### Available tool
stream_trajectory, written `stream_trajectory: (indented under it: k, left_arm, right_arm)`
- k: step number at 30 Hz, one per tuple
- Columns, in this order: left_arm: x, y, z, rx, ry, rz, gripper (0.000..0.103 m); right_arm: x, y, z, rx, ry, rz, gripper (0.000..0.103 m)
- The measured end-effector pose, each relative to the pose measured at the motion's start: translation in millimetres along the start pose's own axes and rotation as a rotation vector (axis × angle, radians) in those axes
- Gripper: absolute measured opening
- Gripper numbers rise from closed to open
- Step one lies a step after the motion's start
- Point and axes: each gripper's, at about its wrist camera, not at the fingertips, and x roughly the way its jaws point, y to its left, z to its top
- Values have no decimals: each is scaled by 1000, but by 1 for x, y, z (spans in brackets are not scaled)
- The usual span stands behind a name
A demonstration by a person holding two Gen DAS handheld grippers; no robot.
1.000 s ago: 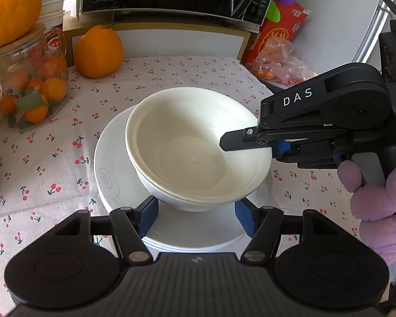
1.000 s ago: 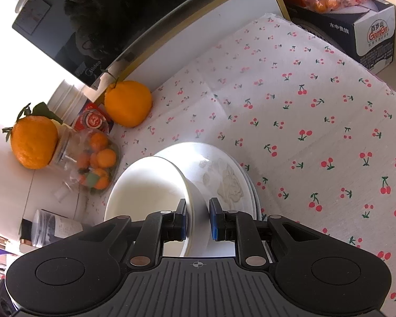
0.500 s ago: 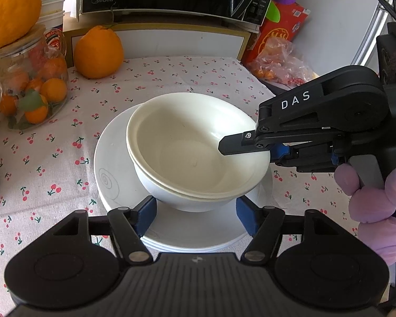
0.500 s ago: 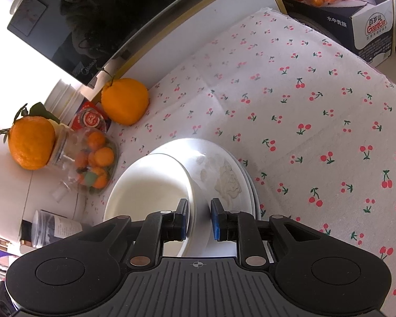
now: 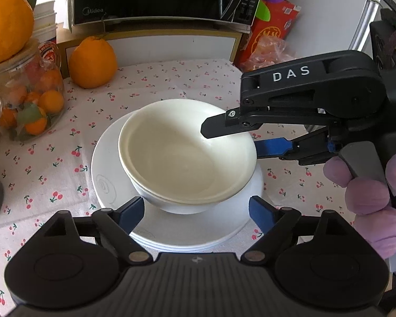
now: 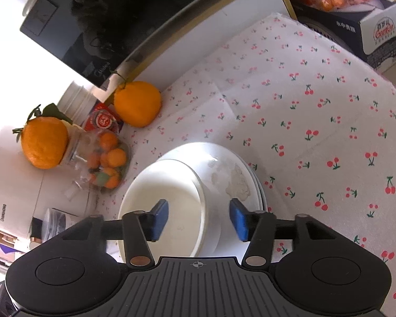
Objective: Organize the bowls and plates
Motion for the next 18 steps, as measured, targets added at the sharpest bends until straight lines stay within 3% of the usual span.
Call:
stream_trajectory:
  k: [11, 18]
  left_arm:
    - [-20, -1, -9, 8, -23, 12, 90]
    - [-37, 7, -18, -54, -33, 54, 94]
  right_arm:
    - [-23, -12, 6, -28, -40, -3, 62]
    - [-46, -28, 4, -98, -57, -48, 63]
